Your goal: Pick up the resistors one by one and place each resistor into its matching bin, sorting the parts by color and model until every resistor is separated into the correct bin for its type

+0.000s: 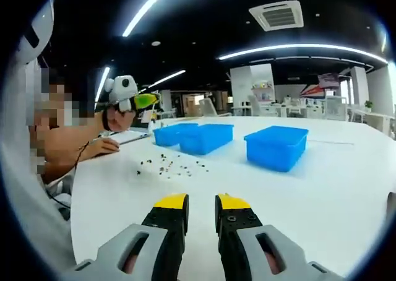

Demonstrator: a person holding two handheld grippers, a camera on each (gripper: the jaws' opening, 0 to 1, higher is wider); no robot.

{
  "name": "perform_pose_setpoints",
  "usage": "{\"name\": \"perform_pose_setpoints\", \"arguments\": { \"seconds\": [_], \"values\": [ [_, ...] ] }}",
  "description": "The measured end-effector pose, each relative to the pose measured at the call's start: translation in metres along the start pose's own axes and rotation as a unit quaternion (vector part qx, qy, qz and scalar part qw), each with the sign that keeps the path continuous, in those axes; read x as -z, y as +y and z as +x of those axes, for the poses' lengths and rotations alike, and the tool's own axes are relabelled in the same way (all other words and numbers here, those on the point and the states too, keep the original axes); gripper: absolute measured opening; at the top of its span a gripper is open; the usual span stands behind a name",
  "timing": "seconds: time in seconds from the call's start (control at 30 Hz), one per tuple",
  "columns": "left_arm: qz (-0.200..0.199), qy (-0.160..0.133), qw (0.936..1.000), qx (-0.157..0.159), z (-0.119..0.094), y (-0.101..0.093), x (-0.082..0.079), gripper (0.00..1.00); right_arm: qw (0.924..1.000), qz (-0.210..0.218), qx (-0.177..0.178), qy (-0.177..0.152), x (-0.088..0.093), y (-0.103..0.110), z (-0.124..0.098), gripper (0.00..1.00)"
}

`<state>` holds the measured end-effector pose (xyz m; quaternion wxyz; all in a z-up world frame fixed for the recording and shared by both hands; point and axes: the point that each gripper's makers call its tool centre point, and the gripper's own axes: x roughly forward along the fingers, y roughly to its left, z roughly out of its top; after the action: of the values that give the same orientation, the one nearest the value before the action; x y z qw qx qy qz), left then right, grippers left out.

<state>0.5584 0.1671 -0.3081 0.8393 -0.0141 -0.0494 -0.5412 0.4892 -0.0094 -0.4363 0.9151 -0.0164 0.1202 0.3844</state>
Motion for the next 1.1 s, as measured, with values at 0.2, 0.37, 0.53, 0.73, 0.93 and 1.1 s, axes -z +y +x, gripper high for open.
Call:
{"name": "perform_pose_setpoints", "arguments": {
  "seconds": [0.2,0.37,0.53,0.73,0.93,1.1],
  "values": [
    [0.004,-0.067,0.9713,-0.228,-0.066,0.083,-0.020,0.07,0.9998,-0.014,-0.012,0.006,-0.001,0.010,0.004,0.19],
    [0.035,0.064,0.8951,-0.440,-0.131,0.142,0.014,0.07,0.9999,-0.007,-0.013,0.009,0.002,0.013,0.006,0.19],
    [-0.025,0.076,0.8766,-0.474,-0.148,0.157,0.040,0.07,0.9997,-0.012,-0.018,0.013,0.000,0.019,0.009,0.19],
    [-0.023,0.080,0.8770,-0.473,-0.147,0.153,0.044,0.07,0.9996,-0.012,-0.020,0.014,0.001,0.023,0.008,0.19],
    [-0.026,0.082,0.8770,-0.473,-0.146,0.155,0.046,0.07,0.9996,-0.011,-0.019,0.016,0.002,0.024,0.008,0.19],
    [-0.048,0.093,0.8676,-0.486,-0.152,0.158,0.054,0.23,0.9997,-0.011,-0.016,0.014,0.000,0.022,0.006,0.19]
  ]
}}
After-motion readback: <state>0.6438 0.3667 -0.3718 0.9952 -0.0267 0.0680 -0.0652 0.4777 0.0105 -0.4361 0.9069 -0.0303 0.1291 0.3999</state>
